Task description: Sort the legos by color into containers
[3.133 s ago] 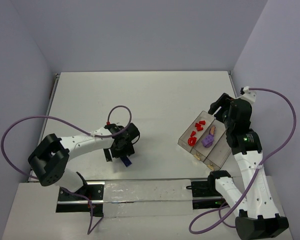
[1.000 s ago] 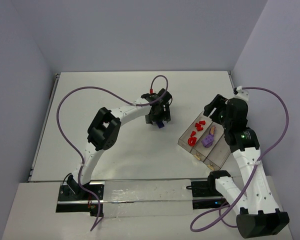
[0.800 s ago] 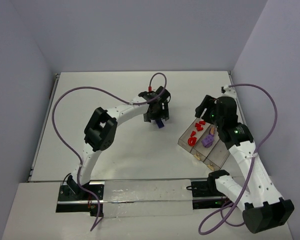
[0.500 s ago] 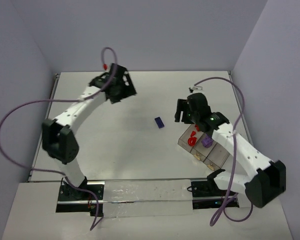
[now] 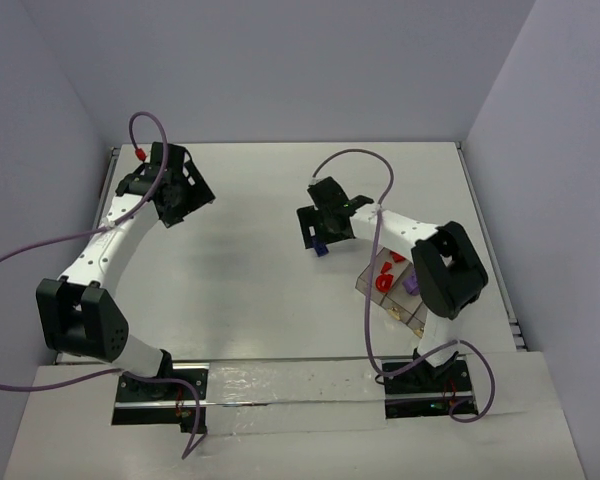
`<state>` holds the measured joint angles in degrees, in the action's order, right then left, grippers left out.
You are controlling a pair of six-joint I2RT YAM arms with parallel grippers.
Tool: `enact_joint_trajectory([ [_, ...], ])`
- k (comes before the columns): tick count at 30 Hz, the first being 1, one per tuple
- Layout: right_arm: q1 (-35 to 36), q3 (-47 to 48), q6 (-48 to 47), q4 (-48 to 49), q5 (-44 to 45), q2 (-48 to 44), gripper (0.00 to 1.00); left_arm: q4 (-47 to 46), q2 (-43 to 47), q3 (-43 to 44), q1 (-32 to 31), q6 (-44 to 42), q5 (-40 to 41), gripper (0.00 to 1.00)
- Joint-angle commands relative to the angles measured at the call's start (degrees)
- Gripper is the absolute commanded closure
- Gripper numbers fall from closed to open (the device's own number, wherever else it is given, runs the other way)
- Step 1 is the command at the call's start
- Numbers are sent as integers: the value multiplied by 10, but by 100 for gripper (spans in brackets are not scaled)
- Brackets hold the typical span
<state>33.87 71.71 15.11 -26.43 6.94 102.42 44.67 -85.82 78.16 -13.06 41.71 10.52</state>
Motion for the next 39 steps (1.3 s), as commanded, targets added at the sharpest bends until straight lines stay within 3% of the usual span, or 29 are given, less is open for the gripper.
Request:
enact_joint_trajectory([
  [1,13,34,-6,18,-5,40,13,-6,26,-10,9,-13,-7,12],
  [9,14,42,24,27,39,103,27,-5,27,-6,11,-17,-9,12],
  [12,14,46,29,30,42,115,49,-2,28,-6,11,-19,-9,12],
  [14,14,41,32,34,45,113,79,0,29,-6,11,-19,-8,12],
  [16,13,36,36,37,48,100,88,-1,30,-8,12,-19,-8,12],
  [17,13,31,41,40,50,83,100,-1,30,-9,12,-19,-10,12],
  [24,-17,19,63,24,74,-42,100,-5,33,-9,13,-21,-20,12],
  [34,-223,-139,173,-66,72,-314,100,-12,33,-8,15,-40,-38,13],
  [39,-289,-206,210,-148,100,-458,100,-25,31,-7,14,-43,-53,13],
])
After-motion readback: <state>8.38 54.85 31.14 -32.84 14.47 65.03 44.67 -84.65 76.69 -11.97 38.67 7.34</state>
